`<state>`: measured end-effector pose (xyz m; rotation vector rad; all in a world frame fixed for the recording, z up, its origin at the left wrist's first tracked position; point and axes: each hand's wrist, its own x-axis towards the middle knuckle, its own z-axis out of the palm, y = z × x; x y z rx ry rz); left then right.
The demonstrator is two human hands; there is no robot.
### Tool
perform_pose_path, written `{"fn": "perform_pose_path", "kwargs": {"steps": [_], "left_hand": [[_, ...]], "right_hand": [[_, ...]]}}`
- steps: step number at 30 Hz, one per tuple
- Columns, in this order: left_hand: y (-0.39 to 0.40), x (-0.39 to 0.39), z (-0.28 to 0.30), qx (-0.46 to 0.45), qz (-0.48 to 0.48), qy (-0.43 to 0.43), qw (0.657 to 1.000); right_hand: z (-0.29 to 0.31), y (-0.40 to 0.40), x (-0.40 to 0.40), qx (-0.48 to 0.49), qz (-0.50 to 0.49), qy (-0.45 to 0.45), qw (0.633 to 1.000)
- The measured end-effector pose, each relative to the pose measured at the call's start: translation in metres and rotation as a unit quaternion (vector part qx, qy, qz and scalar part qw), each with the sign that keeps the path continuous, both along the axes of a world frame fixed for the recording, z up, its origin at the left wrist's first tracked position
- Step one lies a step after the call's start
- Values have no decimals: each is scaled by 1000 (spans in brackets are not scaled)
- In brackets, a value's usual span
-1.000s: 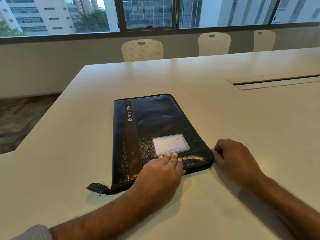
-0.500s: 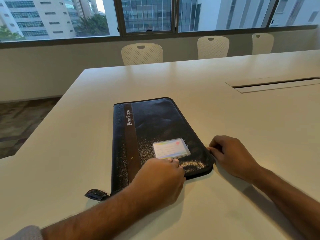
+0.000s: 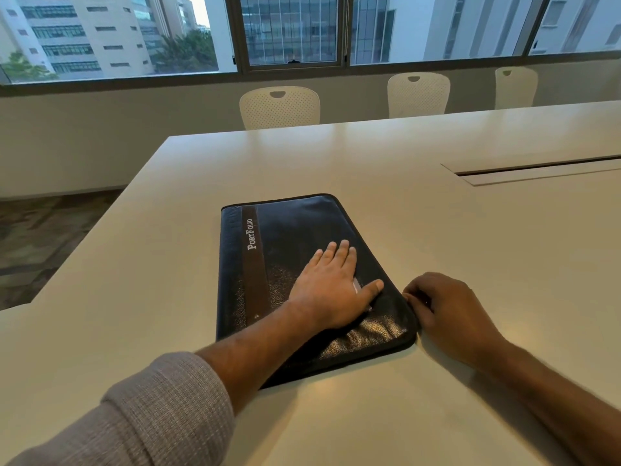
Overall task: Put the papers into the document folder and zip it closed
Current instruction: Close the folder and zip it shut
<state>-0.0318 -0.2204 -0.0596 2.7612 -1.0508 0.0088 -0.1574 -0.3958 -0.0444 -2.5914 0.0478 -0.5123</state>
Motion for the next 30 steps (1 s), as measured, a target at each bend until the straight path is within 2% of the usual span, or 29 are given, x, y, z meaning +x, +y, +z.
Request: {"fn": "perform_pose_path", "kwargs": {"steps": [19,30], "left_hand": [[2,-2,3,41,-23,14,999],[2,-6,5,44,-27,14,999]], "right_hand": [[3,-9,35,9,26,9,1000],[2,-6,56,5,0,2,1000]]}}
